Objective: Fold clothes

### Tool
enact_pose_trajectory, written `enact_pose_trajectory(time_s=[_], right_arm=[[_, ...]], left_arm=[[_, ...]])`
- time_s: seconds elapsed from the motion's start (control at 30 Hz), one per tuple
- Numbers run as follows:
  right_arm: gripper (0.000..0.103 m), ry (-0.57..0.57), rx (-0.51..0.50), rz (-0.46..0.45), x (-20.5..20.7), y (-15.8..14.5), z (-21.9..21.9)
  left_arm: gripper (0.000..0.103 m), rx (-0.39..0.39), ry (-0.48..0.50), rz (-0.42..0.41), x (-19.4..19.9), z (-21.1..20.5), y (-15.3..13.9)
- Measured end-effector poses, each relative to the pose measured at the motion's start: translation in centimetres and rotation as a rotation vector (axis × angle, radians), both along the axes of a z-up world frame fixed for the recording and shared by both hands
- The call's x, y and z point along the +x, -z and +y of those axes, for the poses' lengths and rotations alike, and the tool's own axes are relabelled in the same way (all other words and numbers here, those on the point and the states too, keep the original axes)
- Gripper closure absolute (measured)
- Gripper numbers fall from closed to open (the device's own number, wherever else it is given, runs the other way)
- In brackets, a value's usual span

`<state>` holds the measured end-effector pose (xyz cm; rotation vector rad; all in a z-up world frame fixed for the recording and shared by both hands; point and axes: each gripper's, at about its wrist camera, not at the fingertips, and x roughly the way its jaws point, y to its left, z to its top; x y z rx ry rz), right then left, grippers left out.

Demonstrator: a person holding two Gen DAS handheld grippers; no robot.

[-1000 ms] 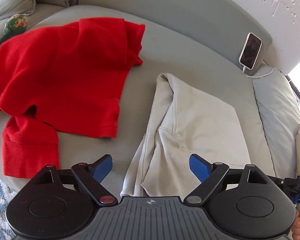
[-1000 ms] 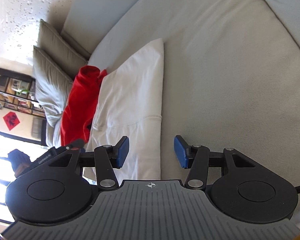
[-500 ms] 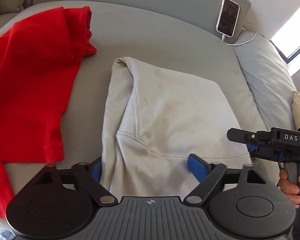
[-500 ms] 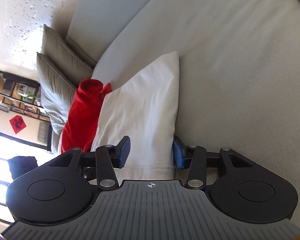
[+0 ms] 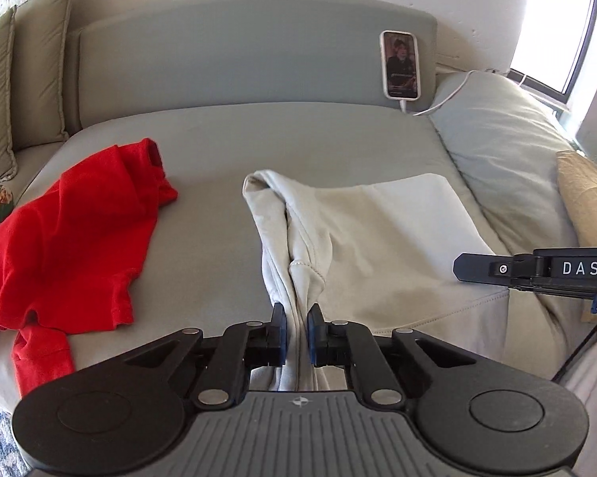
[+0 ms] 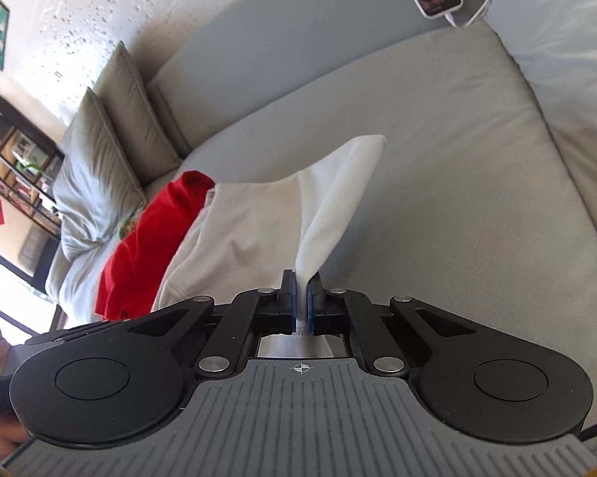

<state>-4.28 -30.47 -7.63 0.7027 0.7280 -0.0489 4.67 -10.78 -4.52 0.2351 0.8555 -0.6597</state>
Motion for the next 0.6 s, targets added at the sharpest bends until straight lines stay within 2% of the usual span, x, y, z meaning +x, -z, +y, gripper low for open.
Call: enact_pose_trajectory(time_s=[0.13,0.33,0.6], right_arm=[[0.099,0.065,0.008,-0.015,-4.8,-2.5,-2.1],[0.099,0.177,0.008,-0.035,-11.0,-5.2,-6.4],[0.099,0.328,-0.026,-0.104,-18.2,-9.0,-12.7]], left_arm=[[0.095,-0.05,0.069,0.003,-3.0,-1.8,-1.4],[0.095,-0.109,0.16,0.071,-6.2,-5.6,-2.8],[0.095,-0.193,0.301,-0.021,-11.2,-12.9,-7.0]])
